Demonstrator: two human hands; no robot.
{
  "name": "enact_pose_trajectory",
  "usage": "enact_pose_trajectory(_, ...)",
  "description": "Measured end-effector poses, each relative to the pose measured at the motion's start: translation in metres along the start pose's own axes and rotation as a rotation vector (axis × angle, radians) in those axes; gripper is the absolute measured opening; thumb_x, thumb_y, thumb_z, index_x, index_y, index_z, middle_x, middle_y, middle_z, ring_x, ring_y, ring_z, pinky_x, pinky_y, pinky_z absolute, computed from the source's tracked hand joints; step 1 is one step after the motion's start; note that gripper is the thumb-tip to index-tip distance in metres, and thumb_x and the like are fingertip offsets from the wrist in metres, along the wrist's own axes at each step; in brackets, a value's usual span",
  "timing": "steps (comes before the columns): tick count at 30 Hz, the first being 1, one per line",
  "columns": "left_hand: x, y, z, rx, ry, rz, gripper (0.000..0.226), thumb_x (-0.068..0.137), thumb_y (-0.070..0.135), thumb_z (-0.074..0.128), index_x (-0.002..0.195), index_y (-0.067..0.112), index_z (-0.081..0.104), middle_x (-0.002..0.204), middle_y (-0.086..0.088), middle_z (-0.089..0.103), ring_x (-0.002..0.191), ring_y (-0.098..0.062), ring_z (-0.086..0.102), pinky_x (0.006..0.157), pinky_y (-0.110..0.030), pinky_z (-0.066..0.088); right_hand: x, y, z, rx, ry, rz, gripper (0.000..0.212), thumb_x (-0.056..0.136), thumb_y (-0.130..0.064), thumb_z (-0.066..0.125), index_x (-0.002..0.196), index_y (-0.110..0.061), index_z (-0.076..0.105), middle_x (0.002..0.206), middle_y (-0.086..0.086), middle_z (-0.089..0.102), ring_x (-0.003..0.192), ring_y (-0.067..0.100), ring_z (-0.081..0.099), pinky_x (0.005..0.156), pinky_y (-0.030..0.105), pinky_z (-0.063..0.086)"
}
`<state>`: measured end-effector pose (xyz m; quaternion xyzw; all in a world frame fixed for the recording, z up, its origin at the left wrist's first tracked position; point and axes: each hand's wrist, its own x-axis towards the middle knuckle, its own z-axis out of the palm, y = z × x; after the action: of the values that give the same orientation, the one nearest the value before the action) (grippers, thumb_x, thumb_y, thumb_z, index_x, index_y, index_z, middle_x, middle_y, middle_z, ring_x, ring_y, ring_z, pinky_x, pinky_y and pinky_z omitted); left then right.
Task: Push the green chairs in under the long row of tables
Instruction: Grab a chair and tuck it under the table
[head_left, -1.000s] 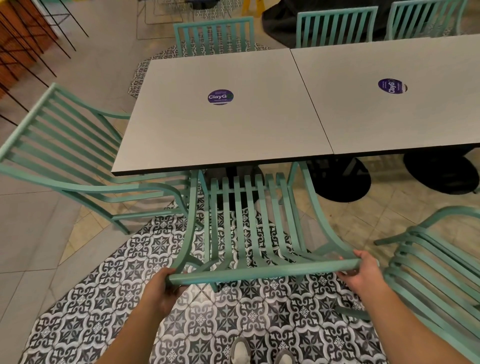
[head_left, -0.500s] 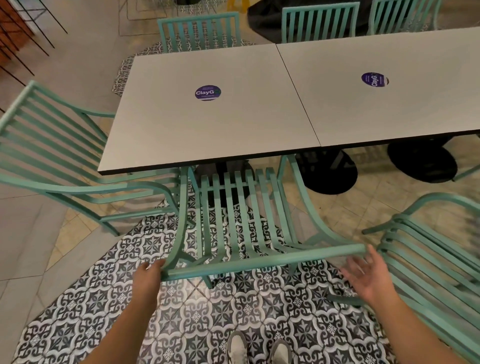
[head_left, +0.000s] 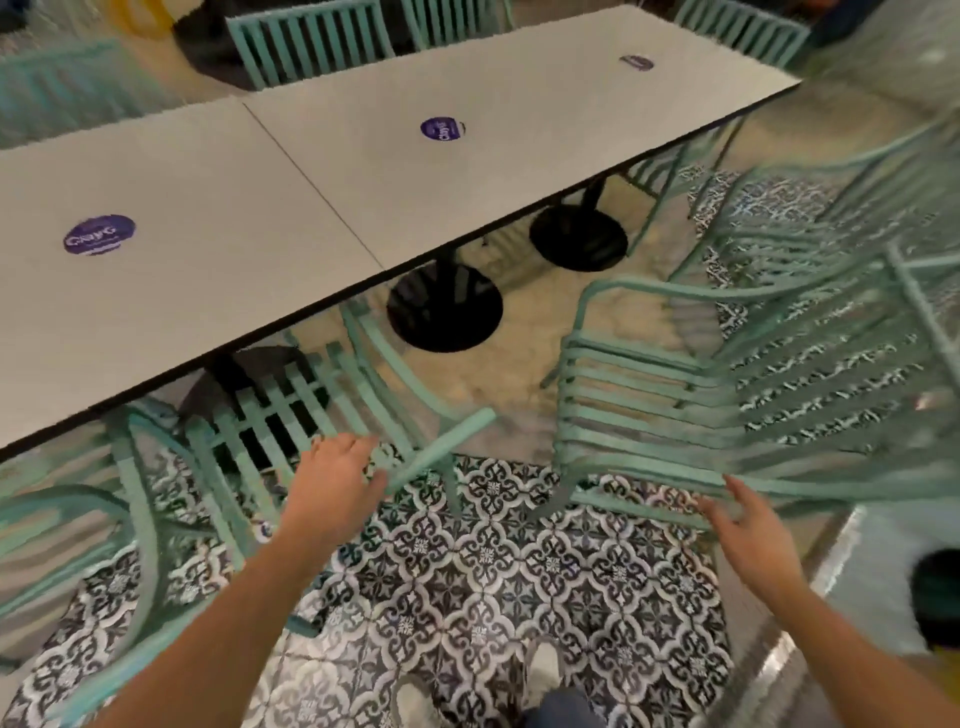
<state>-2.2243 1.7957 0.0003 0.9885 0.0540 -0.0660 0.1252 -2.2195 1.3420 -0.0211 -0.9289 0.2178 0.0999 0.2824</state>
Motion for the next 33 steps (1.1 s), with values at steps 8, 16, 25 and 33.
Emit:
enact_pose_trajectory(8, 0.052, 0.227, 0.002, 0.146, -0.033, 0.489, 0.04, 0.094, 0.037, 0.048, 0.128, 0.015, 0.054, 0.126, -0.001, 0.056, 0.116, -0.021, 0.052, 0.095, -0.036, 0.045, 0.053, 0.094, -0.121, -0.112, 0.183, -0.117, 0.059, 0.09, -0.039, 0.06, 0.143, -0.025, 0.042, 0.141, 0.014, 0.049, 0.11, 0.033, 0.059, 0.099, 0.045, 0.044)
enact_pose_trajectory(16, 0.076, 0.441, 0.031, 0.196, -0.051, 0.721, 0.046, 0.094, 0.042, 0.046, 0.134, 0.019, 0.05, 0.135, -0.002, 0.052, 0.124, -0.022, 0.045, 0.103, -0.038, 0.038, 0.099, 0.155, -0.197, -0.203, 0.216, -0.247, 0.063, 0.09, -0.044, 0.058, 0.146, -0.021, 0.038, 0.148, 0.006, 0.042, 0.132, 0.027, 0.044, 0.109, 0.042, 0.037)
enact_pose_trajectory(25, 0.094, 0.636, 0.085, 0.231, -0.063, 0.937, 0.037, 0.093, 0.038, 0.047, 0.124, 0.018, 0.056, 0.125, -0.001, 0.057, 0.116, -0.021, 0.05, 0.1, -0.036, 0.038, 0.152, 0.224, -0.29, -0.366, 0.232, -0.387, 0.058, 0.09, -0.022, 0.06, 0.145, -0.022, 0.039, 0.15, 0.001, 0.039, 0.14, 0.022, 0.032, 0.117, 0.043, 0.025)
enact_pose_trajectory(33, 0.164, 0.748, 0.118, 0.239, -0.049, 0.992, 0.038, 0.093, 0.045, 0.05, 0.119, 0.017, 0.056, 0.12, -0.002, 0.058, 0.113, -0.022, 0.052, 0.101, -0.038, 0.04, 0.27, 0.254, -0.346, -0.481, 0.182, -0.376, 0.074, 0.086, -0.019, 0.059, 0.151, -0.03, 0.025, 0.157, -0.003, 0.024, 0.146, 0.019, 0.018, 0.118, 0.034, 0.008)
